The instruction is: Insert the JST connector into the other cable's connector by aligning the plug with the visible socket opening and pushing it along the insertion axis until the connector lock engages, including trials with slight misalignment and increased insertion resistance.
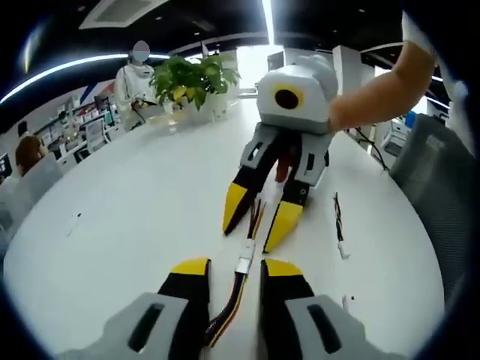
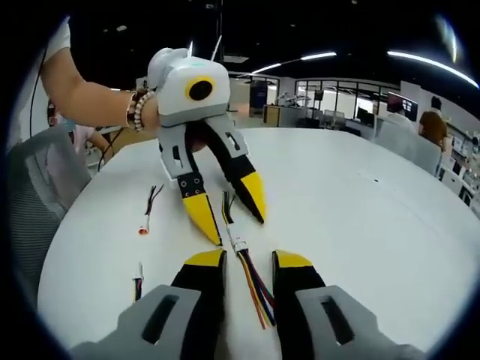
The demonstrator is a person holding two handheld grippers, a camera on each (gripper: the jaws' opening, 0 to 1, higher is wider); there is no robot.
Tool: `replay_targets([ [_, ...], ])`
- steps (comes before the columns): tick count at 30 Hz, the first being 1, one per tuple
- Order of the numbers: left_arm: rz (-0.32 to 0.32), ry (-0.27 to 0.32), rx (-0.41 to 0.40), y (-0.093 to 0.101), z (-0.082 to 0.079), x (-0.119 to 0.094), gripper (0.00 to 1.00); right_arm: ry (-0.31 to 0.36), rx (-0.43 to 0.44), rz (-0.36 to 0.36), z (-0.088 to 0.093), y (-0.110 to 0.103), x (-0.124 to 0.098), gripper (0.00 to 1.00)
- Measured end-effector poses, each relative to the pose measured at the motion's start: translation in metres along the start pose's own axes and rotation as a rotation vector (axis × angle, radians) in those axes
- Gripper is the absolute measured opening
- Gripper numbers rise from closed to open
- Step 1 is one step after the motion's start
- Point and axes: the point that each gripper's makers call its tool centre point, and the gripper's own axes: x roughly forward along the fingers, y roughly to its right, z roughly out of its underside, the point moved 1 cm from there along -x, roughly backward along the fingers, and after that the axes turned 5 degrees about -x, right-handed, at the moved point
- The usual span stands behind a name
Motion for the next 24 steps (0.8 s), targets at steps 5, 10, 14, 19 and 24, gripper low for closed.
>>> replay_targets([
  [5, -0.023, 0.004, 0.006, 0.001, 0.000, -0.003, 0.21, -0.019, 0.023, 0.021, 0.001, 0.003, -0.001, 0.27],
  [10, -0.029, 0.051, 0.017, 0.001, -0.012, -0.019, 0.22, -0.016, 0.033, 0.041, -0.003, 0.006, -0.007, 0.30],
  [14, -0.059, 0.092, 0.000, -0.003, -0.022, -0.033, 0.25, 0.032, 0.050, 0.055, -0.016, 0.008, -0.015, 0.29],
  [19, -0.095, 0.155, -0.019, -0.001, -0.035, -0.048, 0.33, 0.054, 0.040, 0.063, -0.026, 0.005, -0.025, 0.27],
  [24, -0.104, 0.186, -0.046, 0.005, -0.040, -0.057, 0.32, 0.030, 0.011, 0.058, -0.025, -0.002, -0.030, 0.28],
])
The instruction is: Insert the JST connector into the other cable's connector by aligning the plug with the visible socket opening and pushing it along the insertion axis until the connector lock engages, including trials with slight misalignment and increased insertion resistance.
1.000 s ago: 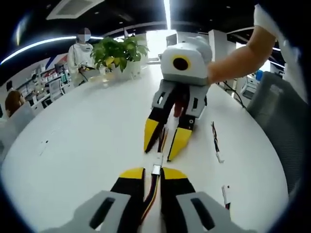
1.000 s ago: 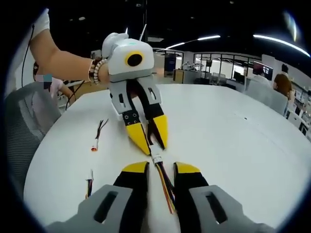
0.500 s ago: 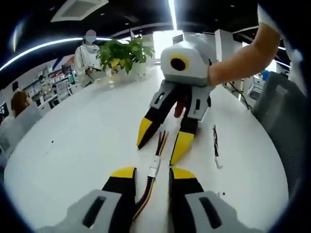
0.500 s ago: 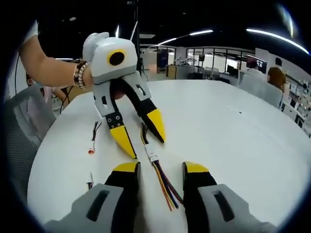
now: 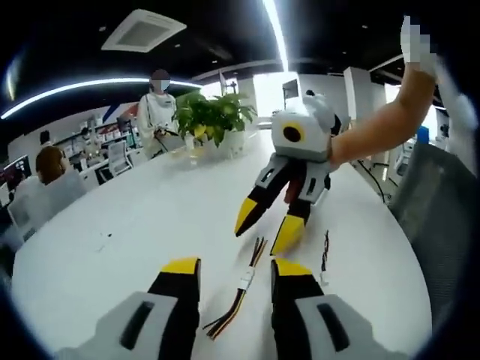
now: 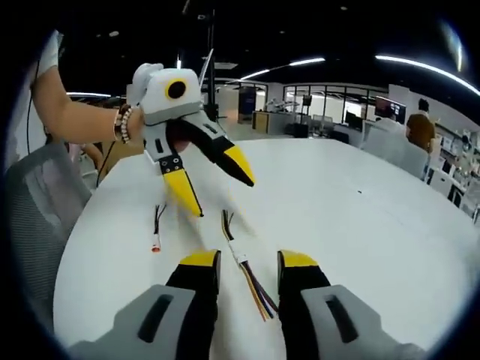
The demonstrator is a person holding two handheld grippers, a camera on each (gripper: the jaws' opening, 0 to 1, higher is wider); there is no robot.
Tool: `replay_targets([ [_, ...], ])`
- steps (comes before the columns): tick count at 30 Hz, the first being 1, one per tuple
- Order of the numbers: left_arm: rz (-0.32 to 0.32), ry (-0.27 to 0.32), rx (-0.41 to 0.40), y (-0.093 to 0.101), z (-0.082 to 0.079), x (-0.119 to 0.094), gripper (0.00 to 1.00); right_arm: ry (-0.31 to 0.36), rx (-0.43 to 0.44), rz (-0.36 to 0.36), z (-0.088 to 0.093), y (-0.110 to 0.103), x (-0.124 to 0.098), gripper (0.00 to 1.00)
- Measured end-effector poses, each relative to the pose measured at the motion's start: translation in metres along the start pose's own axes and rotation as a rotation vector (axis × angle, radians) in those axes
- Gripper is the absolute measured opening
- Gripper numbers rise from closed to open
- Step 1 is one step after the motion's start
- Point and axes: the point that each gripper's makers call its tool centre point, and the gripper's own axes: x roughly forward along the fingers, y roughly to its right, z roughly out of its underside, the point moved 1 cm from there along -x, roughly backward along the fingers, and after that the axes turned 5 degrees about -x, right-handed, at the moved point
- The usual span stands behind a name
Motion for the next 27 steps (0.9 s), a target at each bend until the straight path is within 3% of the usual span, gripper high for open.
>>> replay_targets([
  [18, -0.011, -0.023, -0.026, 0.026, 0.005, -0.018, 0.31, -0.002, -0.073, -0.031, -0.019, -0.033, -0.018, 0.24],
  [27, 0.005, -0.069, -0.067, 0.041, 0.029, -0.019, 0.31, -0.027, -0.078, -0.062, -0.009, -0.054, -0.017, 0.24],
])
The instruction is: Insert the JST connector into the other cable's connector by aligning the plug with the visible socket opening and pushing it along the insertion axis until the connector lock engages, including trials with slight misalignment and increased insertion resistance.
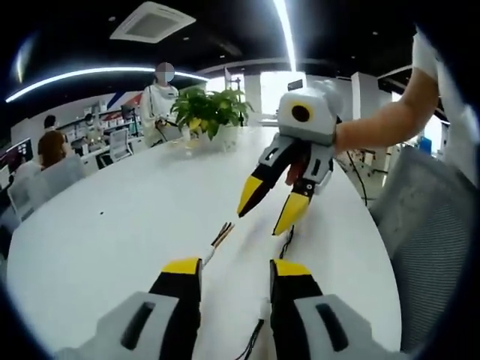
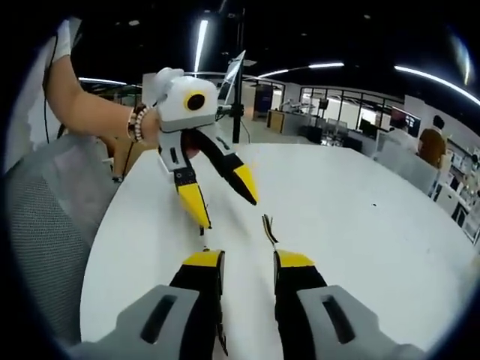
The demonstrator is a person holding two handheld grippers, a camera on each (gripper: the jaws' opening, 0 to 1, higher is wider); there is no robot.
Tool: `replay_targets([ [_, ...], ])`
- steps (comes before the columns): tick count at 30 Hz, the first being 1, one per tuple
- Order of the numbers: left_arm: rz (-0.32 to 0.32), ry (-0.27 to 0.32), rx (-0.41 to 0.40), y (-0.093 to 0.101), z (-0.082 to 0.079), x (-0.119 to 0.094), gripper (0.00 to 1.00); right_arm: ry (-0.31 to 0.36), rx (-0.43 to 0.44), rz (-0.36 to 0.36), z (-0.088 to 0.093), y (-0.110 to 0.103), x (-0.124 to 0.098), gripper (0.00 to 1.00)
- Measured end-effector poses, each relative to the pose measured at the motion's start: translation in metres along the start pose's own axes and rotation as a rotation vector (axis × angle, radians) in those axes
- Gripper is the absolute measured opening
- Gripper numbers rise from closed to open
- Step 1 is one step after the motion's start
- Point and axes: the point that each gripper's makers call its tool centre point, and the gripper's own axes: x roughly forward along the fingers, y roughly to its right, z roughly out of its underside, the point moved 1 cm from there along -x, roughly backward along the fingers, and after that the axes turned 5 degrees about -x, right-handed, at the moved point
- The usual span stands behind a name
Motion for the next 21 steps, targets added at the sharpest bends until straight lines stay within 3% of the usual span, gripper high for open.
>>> replay_targets([
  [6, 0.021, -0.041, -0.035, 0.008, 0.017, 0.003, 0.31, -0.018, 0.007, -0.026, 0.010, -0.013, 0.003, 0.23],
  [21, 0.054, -0.102, -0.069, 0.020, 0.042, 0.006, 0.30, -0.051, 0.032, -0.056, 0.030, -0.030, 0.007, 0.21],
])
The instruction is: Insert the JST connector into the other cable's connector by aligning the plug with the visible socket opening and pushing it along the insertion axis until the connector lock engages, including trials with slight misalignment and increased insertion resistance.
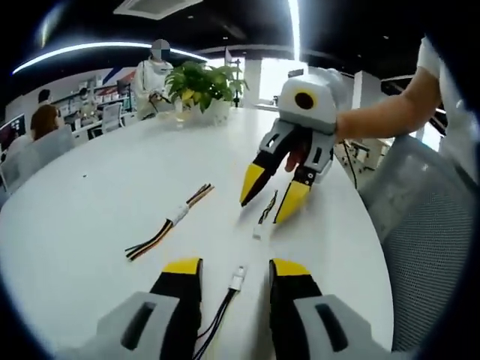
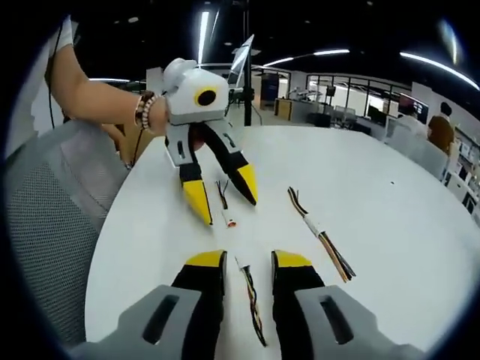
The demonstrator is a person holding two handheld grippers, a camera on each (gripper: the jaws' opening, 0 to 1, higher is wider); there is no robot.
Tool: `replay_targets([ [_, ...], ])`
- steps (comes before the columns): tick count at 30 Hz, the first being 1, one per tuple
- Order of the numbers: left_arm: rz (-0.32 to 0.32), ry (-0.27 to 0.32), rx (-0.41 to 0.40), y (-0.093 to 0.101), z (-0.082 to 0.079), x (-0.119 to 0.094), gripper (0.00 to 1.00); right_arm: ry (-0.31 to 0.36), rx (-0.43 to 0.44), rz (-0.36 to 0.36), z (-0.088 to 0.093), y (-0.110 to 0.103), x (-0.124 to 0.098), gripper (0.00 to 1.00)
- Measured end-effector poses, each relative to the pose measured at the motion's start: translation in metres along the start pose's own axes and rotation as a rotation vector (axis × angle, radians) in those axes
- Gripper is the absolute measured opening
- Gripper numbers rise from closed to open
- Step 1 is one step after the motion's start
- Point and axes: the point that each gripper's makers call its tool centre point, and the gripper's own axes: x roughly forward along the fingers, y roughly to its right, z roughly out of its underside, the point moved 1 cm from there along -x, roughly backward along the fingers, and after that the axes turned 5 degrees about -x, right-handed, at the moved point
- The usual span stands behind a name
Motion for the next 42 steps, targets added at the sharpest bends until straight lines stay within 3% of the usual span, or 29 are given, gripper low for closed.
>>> replay_targets([
  [9, 0.016, -0.027, 0.001, 0.001, 0.008, 0.001, 0.27, -0.011, 0.010, -0.005, 0.007, -0.006, 0.002, 0.20],
  [31, 0.024, 0.069, -0.017, -0.007, 0.013, -0.005, 0.05, 0.021, 0.017, 0.001, 0.013, -0.003, 0.009, 0.12],
  [42, 0.029, 0.083, 0.012, -0.011, 0.010, -0.001, 0.01, 0.061, -0.002, 0.006, 0.012, -0.006, 0.009, 0.05],
])
